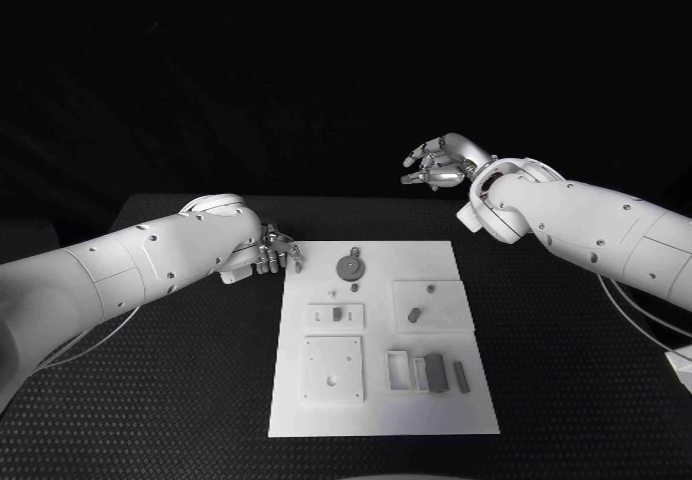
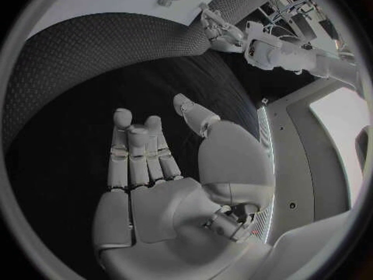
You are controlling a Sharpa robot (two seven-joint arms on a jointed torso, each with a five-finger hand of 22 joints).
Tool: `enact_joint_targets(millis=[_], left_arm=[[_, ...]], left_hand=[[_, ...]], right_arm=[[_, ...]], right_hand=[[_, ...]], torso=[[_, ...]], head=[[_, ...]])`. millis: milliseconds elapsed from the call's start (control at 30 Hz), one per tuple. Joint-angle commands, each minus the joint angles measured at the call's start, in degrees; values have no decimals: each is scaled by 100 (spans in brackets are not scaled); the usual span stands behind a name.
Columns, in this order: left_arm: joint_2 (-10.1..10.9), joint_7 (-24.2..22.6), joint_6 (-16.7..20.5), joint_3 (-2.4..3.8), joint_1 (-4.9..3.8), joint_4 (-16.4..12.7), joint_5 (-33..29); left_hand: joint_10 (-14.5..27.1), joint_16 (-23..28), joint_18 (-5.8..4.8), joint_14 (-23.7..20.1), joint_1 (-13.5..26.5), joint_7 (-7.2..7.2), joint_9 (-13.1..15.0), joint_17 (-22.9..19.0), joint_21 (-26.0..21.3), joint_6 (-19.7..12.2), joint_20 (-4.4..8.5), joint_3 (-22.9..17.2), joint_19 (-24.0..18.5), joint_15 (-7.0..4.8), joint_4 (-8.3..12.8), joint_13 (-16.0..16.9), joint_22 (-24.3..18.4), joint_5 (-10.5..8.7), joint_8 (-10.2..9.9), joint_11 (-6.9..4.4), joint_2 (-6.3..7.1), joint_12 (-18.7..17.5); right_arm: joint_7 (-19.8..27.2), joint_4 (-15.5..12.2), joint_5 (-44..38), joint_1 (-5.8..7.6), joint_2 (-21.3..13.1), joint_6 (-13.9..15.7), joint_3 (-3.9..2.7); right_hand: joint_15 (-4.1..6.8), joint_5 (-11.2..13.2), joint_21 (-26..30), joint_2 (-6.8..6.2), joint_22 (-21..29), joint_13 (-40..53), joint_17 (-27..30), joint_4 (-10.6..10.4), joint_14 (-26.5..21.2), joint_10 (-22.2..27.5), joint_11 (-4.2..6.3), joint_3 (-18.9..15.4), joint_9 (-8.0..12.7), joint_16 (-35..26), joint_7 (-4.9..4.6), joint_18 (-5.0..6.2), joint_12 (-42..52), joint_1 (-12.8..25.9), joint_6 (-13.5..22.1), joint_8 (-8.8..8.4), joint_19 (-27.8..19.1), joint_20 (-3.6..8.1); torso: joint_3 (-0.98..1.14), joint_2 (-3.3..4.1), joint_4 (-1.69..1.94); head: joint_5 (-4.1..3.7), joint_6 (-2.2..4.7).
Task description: Assemble the parts on the task board
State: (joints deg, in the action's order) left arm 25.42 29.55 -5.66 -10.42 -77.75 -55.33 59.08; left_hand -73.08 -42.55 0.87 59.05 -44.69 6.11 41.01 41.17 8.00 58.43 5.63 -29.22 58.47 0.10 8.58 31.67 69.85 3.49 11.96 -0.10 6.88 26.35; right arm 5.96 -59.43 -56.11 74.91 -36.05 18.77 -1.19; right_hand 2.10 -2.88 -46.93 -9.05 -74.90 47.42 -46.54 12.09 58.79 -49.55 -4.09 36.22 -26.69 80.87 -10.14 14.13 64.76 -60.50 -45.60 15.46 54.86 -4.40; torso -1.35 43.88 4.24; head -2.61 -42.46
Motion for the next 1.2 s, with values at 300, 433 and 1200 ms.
enact_joint_targets(millis=[300,433,1200], left_arm=[[-35,-127,-98,-1,19,-34,-107],[-27,-122,-71,-1,19,-28,-107],[197,-276,713,1,19,-334,157]], left_hand=[[51,-36,-12,-48,50,-8,-8,-23,-36,19,-19,0,22,10,-80,10,15,-17,32,4,-34,42],[53,-44,-11,-52,42,-9,-10,-30,-40,20,-18,0,23,10,-86,11,19,-17,34,3,-59,47],[115,-184,-13,-117,-274,31,-42,-141,-107,-120,-15,114,56,9,204,39,103,-68,9,32,171,138]], right_arm=[[28,1,-38,-4,15,-79,-2],[27,0,-38,-4,14,-79,-2],[20,-27,-38,-10,-8,-96,-2]], right_hand=[[-3,2,13,-4,-103,-10,8,-10,-25,57,-1,-26,8,28,-33,87,23,61,11,28,-36,-1],[-3,2,13,-3,-103,-11,8,-11,-25,57,-1,-26,8,28,-33,87,24,61,11,29,-36,0],[-3,2,12,-4,-104,-16,10,-9,-26,58,-1,-24,11,31,-34,87,29,55,12,30,-36,1]], torso=[[0,-9,7],[-2,-10,8],[6,-8,3]], head=[[-21,-25],[-25,-30],[-28,-25]])
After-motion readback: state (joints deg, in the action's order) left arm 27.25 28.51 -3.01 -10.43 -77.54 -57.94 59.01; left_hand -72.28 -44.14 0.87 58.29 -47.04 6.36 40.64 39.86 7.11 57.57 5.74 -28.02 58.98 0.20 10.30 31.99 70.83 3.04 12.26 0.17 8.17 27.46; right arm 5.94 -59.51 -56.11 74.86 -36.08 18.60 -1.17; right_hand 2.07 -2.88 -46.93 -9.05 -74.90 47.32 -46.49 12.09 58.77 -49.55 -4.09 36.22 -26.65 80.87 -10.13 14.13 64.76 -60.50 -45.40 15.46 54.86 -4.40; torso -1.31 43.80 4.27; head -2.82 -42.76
